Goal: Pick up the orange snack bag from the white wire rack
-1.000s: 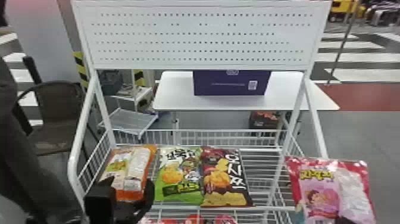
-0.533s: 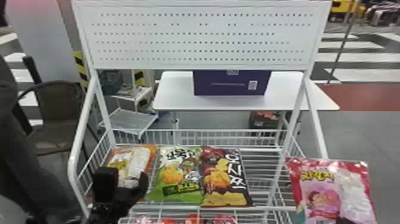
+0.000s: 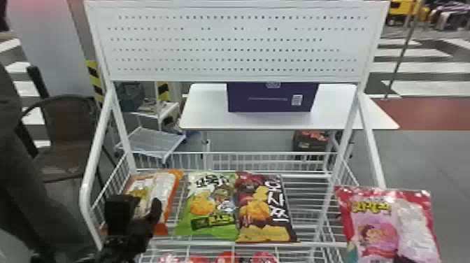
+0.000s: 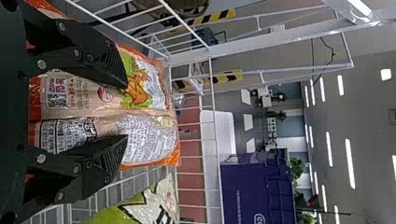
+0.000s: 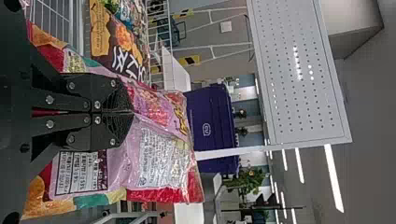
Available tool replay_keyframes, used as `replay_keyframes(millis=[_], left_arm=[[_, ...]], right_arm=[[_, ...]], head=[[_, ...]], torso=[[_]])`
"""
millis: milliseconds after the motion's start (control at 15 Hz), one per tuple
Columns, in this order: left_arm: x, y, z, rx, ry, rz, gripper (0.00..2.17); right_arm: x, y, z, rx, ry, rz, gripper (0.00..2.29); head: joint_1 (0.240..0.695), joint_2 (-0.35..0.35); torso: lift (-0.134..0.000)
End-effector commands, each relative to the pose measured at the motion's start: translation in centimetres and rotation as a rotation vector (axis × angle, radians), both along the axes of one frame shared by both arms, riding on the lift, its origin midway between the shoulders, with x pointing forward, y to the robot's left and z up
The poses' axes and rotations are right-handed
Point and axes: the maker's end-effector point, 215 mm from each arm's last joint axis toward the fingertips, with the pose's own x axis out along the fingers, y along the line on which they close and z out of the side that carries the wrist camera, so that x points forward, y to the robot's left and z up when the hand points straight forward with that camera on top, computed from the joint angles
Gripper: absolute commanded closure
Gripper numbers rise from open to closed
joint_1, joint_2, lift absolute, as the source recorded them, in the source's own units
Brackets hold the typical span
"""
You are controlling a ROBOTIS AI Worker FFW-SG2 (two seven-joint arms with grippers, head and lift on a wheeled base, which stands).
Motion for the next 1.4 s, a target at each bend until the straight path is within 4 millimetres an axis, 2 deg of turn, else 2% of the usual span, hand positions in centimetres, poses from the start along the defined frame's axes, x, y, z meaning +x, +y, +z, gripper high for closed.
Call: replay_keyframes(millis=[0,200,267,333,400,600,800,1133,1333], left_arm=[[0.0,0.1,-0.3,0.0,0.01,0.002,1.71],[-0.9,0.7,-1.4,0.003,0.037,0.015,1.72],[-1.0,0.7,-1.2,0.005,0.032,0.014,1.85],[-1.3,0.7,-0.9,0.004,0.027,0.017,1.86],[-1.5,0.4,-0.1,-0.001,0.011,0.016,1.86],[-3.7,-0.1,4.5,-0.024,-0.074,0.016,1.86],[-7.1,-0.6,7.6,-0.043,-0.12,0.015,1.86],[-13.9,-1.2,8.6,-0.068,-0.113,0.008,1.86],[-16.9,-2.1,10.6,-0.095,-0.15,-0.004,1.86]], right_arm=[[0.0,0.0,-0.1,0.0,0.002,0.003,2.25],[0.1,0.0,-0.3,0.0,0.005,0.004,2.25],[0.1,0.0,-0.4,-0.001,0.003,0.004,2.25],[0.1,0.0,-0.3,0.001,0.003,0.005,2.25],[0.1,-0.1,-0.4,0.002,0.003,0.002,2.25],[0.2,0.0,-0.2,0.003,0.0,0.004,2.25],[0.4,-0.1,-0.3,0.003,-0.001,0.002,2.25],[0.5,-0.1,-0.7,0.004,0.003,0.002,2.25],[0.5,0.1,-0.8,0.006,0.006,0.005,2.25]], head=[[0.499,0.0],[0.499,0.0],[0.499,0.0],[0.499,0.0],[0.499,0.0],[0.499,0.0],[0.499,0.0],[0.499,0.0],[0.499,0.0]], torso=[[0.0],[0.0],[0.0],[0.0],[0.0],[0.0],[0.0],[0.0],[0.0]])
